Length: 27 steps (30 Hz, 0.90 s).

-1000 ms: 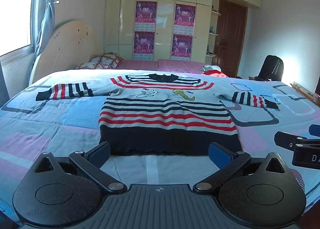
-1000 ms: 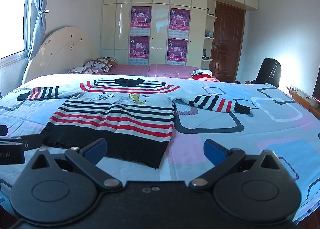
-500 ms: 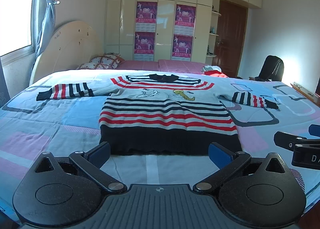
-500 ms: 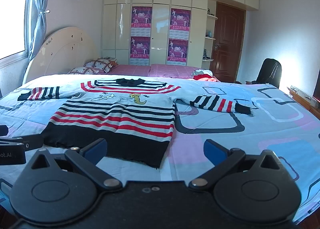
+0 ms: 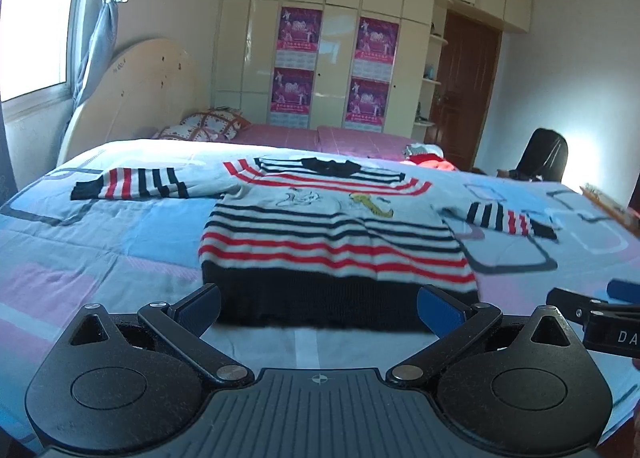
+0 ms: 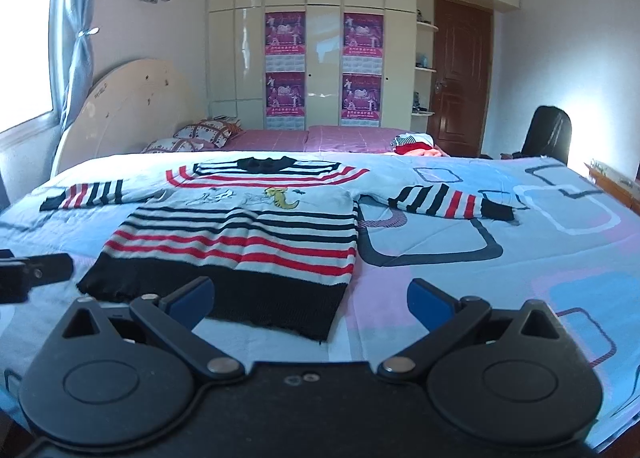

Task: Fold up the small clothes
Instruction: 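Grasp the black cuff of a striped sleeve with the right gripper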

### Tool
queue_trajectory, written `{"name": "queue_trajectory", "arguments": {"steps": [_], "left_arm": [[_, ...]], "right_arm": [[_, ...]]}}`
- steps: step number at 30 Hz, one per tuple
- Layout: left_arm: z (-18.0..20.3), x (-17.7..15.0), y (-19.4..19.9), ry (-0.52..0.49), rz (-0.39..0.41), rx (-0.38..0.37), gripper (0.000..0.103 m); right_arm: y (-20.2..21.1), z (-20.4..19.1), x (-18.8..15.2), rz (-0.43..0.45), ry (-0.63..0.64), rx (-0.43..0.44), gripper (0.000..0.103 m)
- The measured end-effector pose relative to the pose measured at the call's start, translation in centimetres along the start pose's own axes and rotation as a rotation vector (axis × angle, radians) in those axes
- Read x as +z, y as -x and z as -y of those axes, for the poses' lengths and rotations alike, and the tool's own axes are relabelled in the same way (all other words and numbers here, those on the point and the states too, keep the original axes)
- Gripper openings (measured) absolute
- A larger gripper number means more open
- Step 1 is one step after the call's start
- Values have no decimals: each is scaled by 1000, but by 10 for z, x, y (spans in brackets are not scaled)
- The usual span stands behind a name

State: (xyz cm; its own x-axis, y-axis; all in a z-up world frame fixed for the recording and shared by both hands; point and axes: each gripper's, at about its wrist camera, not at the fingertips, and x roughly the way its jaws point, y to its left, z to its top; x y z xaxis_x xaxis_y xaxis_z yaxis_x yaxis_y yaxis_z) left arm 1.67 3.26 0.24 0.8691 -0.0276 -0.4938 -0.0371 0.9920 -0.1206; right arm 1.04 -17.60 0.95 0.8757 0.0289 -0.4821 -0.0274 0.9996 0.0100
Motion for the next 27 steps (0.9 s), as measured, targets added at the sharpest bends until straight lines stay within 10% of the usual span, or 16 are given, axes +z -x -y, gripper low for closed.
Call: {"name": "queue_trajectory", "arguments": {"steps": [11,27], "left_arm": [[-17,74,-143,120,-9,-197,103],[32,83,-287,126,-98,21,103]], "right_arm": [[-91,100,55,45,-307,-117,55],[-278,311,50,-7,-834,-177,36]]}}
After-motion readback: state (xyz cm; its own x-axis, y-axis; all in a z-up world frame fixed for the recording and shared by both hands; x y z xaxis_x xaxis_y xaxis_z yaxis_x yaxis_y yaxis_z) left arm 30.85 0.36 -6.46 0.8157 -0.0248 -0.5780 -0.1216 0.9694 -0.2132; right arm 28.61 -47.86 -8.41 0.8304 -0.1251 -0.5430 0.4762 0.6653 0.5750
